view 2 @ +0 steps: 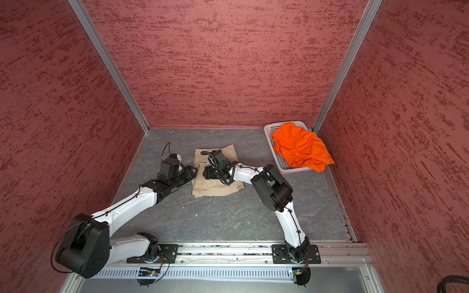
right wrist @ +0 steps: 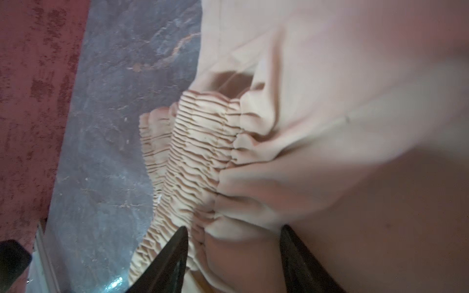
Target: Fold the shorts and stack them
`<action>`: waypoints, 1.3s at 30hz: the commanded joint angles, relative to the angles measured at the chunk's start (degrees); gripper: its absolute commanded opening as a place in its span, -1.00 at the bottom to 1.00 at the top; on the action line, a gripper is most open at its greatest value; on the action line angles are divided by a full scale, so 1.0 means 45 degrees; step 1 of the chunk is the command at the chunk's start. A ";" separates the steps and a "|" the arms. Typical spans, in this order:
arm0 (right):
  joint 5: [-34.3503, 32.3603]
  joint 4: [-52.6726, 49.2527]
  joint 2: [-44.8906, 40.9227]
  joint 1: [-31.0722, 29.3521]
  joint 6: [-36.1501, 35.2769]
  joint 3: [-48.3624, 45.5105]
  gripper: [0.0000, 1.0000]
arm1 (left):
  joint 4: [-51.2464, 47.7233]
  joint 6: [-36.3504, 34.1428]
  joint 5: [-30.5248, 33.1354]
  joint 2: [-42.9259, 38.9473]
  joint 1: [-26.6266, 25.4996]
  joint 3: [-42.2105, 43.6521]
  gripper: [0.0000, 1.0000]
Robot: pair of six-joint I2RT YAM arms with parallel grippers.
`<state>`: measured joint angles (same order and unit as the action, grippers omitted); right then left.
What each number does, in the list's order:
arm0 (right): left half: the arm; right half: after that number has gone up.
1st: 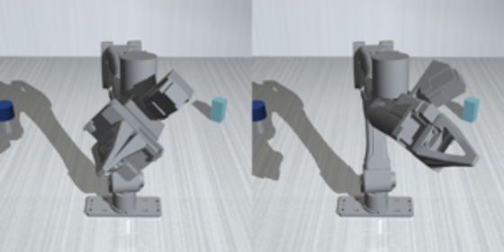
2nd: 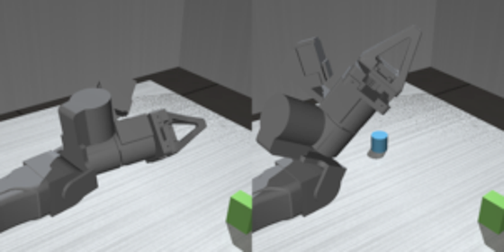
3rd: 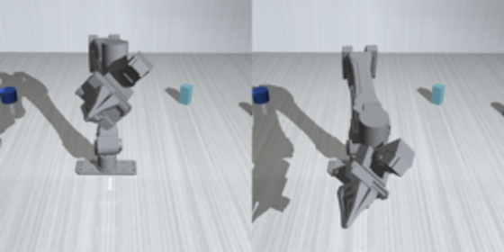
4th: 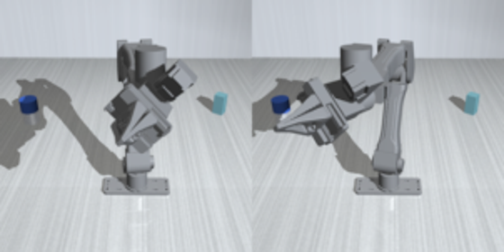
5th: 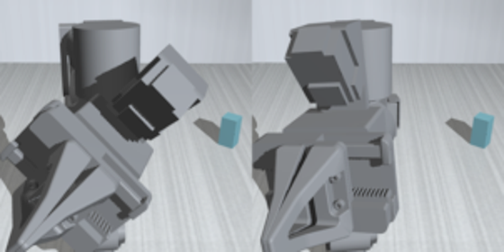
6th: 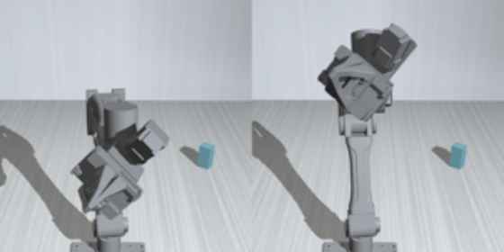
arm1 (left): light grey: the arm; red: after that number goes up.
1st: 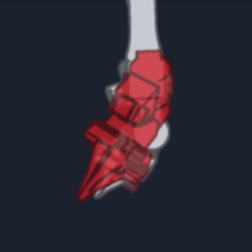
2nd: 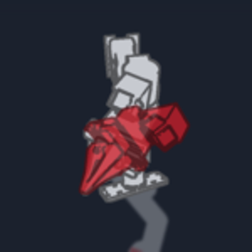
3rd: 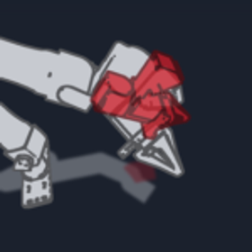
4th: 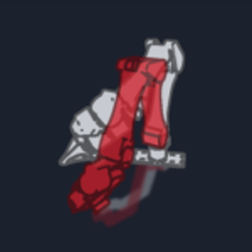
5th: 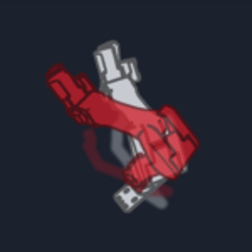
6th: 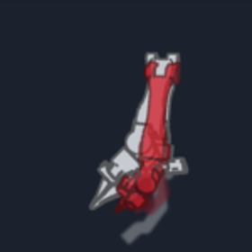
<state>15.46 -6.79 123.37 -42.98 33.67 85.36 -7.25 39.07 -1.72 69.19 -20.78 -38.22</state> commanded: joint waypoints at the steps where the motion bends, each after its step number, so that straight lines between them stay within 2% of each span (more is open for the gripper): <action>1: 0.0362 0.0454 -0.1425 0.0327 0.0005 0.0338 0.21 | -0.1573 -0.0651 0.0911 -0.0631 -0.0493 -0.0628 0.11; 6: 0.0718 0.0610 -0.3225 0.1800 -0.0203 -0.1458 0.20 | -0.1835 -0.1001 0.1504 -0.0094 -0.1714 -0.1529 0.11; 13: 0.1107 0.0705 -0.4357 0.3838 -0.0416 -0.4373 0.16 | -0.1907 -0.1702 0.1458 0.3391 -0.3467 -0.3921 0.11; 18: 0.1033 0.1039 -0.4321 0.4085 -0.0491 -0.5697 0.11 | -0.1613 -0.1711 0.0808 0.6003 -0.4022 -0.5261 0.09; 21: 0.1391 0.2157 -0.4331 0.4017 0.0208 -0.6687 0.10 | -0.1815 -0.1690 0.0567 0.7293 -0.4075 -0.5849 0.08; 25: 0.1536 0.3061 -0.4160 0.3663 0.0869 -0.7403 0.11 | -0.2073 -0.1653 0.0700 0.8061 -0.3713 -0.5742 0.08; 30: 0.1601 0.4197 -0.3653 0.2691 0.1688 -0.7546 0.10 | -0.2069 -0.1738 0.0753 0.7415 -0.2362 -0.4590 0.08; 35: 0.1917 0.5178 -0.2503 0.1541 0.2498 -0.6226 0.11 | -0.2735 -0.2537 0.1170 0.6317 -0.1013 -0.4165 0.10; 39: 0.2063 0.5595 -0.2101 0.1036 0.2848 -0.4985 0.14 | -0.3728 -0.3200 0.1603 0.5080 -0.0144 -0.4264 0.21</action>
<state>23.59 14.35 113.62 -37.12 43.42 59.94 -20.14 28.25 3.11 96.44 -22.76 -56.97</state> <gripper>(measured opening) 0.566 0.593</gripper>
